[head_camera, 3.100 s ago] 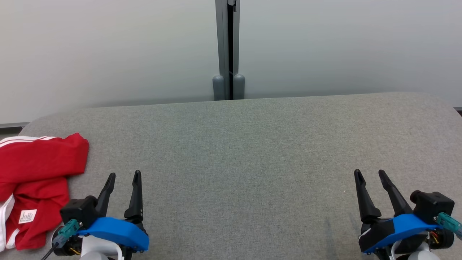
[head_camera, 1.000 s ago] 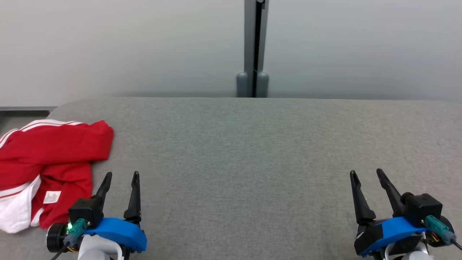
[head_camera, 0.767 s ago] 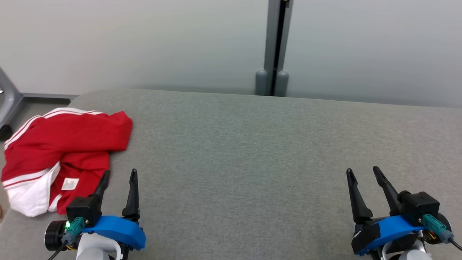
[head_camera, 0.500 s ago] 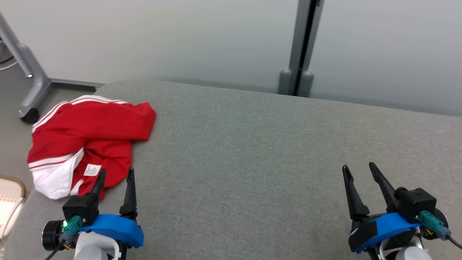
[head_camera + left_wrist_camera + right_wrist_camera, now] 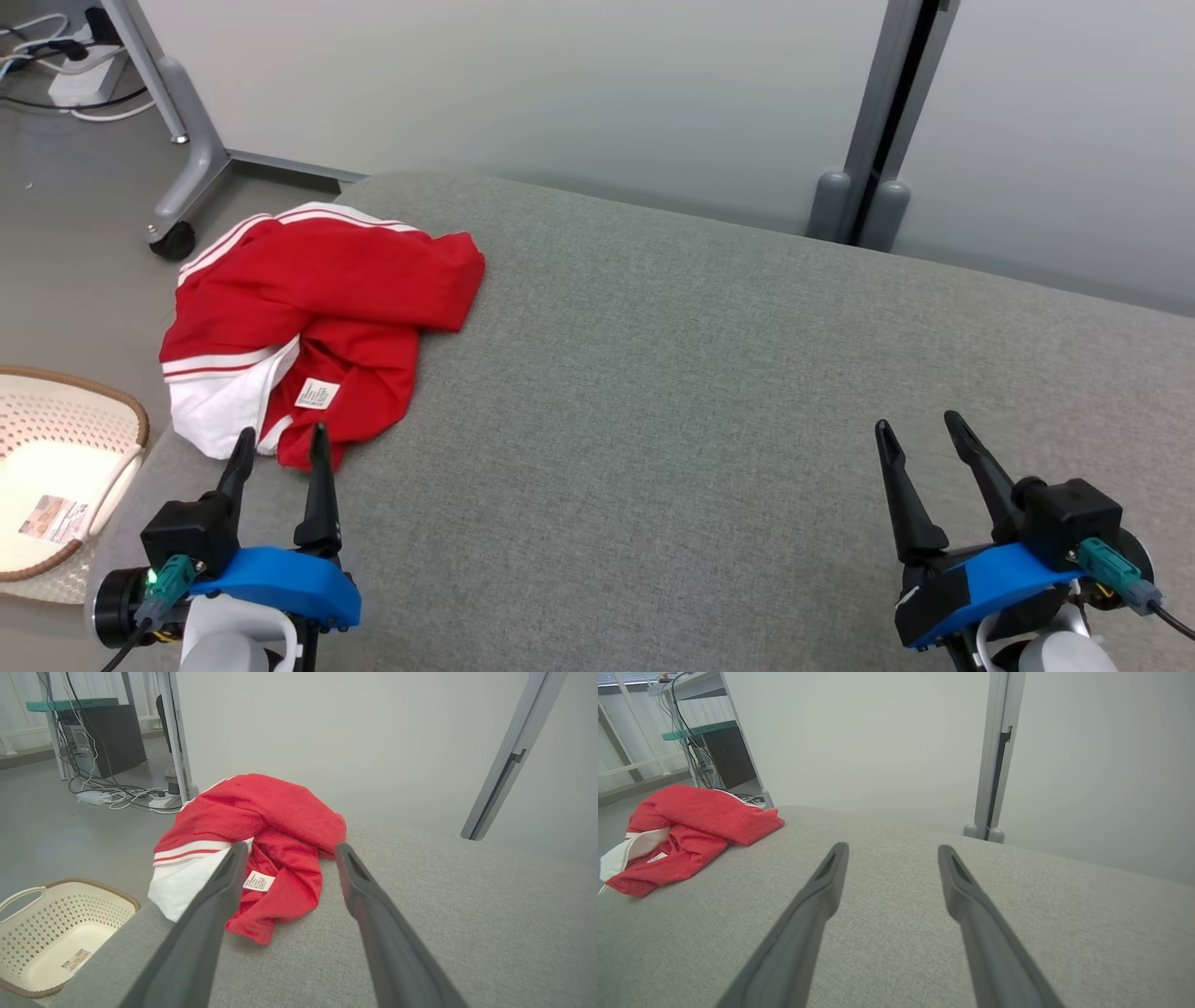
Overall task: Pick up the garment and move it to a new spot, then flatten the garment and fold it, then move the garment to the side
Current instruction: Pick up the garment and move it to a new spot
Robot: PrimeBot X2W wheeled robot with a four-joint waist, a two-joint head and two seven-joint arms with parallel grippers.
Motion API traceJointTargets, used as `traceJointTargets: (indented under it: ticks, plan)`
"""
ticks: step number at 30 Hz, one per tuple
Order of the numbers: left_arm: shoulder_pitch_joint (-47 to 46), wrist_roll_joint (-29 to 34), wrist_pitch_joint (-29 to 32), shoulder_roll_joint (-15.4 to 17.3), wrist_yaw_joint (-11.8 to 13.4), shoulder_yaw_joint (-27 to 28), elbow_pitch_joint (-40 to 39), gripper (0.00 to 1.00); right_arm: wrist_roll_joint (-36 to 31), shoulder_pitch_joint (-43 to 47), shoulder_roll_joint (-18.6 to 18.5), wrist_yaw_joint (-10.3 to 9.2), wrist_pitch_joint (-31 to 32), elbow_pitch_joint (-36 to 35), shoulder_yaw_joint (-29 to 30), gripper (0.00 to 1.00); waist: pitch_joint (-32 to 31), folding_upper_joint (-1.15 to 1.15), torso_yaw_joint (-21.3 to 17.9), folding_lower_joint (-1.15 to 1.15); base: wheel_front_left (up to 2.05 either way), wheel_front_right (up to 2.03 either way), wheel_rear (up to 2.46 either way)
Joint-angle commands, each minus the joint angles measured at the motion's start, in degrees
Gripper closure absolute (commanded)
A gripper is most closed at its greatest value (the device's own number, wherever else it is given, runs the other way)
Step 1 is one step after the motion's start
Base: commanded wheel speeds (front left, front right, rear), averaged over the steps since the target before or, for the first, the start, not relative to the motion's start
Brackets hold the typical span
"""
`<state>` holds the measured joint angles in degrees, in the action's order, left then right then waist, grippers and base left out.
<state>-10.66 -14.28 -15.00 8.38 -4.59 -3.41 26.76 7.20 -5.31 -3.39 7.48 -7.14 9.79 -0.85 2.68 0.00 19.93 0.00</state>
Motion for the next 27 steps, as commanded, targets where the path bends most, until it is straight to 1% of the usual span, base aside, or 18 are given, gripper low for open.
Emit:
traceJointTargets:
  ticks: [1, 9, 14, 18, 23, 27]
  plan:
    - [-0.13, 0.01, -0.26, 0.03, -0.1, 0.28, -0.27, 0.0, -0.04, -0.5, -0.28, 0.03, 0.1, -0.39, -0.02, 0.0, 0.21, 0.0, 0.33, 0.0, 0.0, 0.0, 0.0]
    - [-0.37, 0.41, -0.26, -0.54, -0.17, 1.3, -0.53, 0.0, 0.23, -0.65, -0.54, 0.03, 0.48, -1.05, -0.21, 0.0, 0.85, 0.0, 0.91, 0.0, 0.0, 0.0, 0.0]
    - [-3.6, 0.75, -0.25, -0.49, -0.35, 1.58, 1.11, 0.0, 0.09, -2.01, -1.28, 0.03, 1.4, -2.85, -0.11, 0.0, 4.06, 0.0, 0.75, 0.0, 0.0, 0.0, 0.0]
    - [-8.93, -0.52, -0.21, -0.08, -0.82, 2.1, 6.23, 0.0, -0.12, -3.98, -2.39, 0.03, 2.46, -4.96, -0.21, 0.0, 8.59, 0.0, 0.0, 0.0, 0.0, 0.0, 0.0]
    - [-17.14, -2.27, -0.13, 0.55, -1.75, 1.96, 15.67, 0.0, -0.51, -6.87, -4.31, 0.03, 4.38, -8.02, -0.12, 0.0, 15.18, 0.0, -1.26, 0.0, 0.0, 0.0, 0.0]
    - [-24.15, -4.26, -0.1, 1.66, -2.48, 2.13, 24.18, 0.0, -0.71, -9.03, -5.8, 0.03, 5.75, -10.23, -0.16, 0.0, 19.98, 0.0, -2.17, 0.0, 0.0, 0.0, 0.0]
